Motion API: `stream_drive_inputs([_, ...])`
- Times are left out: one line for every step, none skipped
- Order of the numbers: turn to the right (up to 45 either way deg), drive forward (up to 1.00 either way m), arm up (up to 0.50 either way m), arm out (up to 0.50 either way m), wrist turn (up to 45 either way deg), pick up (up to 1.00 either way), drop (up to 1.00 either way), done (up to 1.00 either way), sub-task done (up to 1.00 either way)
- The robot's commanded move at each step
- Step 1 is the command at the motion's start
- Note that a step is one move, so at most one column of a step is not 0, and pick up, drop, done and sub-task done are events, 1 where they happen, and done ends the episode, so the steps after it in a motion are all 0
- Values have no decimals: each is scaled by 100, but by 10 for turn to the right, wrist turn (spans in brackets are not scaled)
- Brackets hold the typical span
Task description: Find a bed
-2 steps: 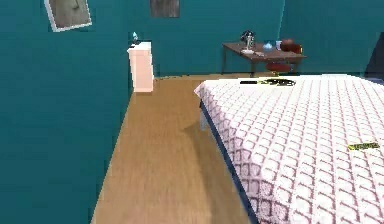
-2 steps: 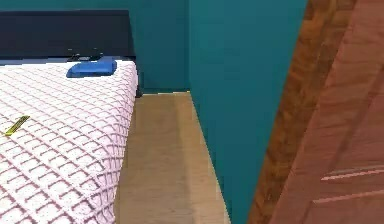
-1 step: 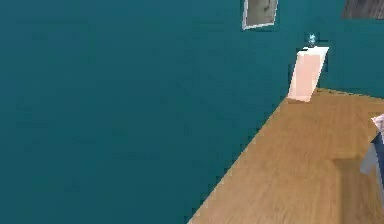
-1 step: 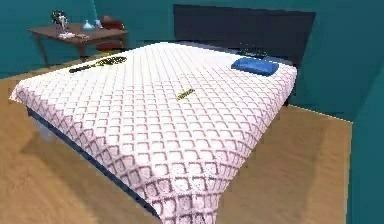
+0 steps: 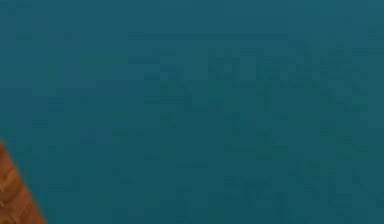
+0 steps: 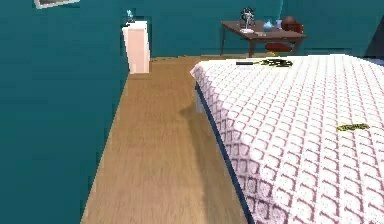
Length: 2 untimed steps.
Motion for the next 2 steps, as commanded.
stream_drive_inputs([-150,0,0,0,0,0,0,0,0])
stream_drive_inputs([0,15,0,0,0,0,0,0,0])
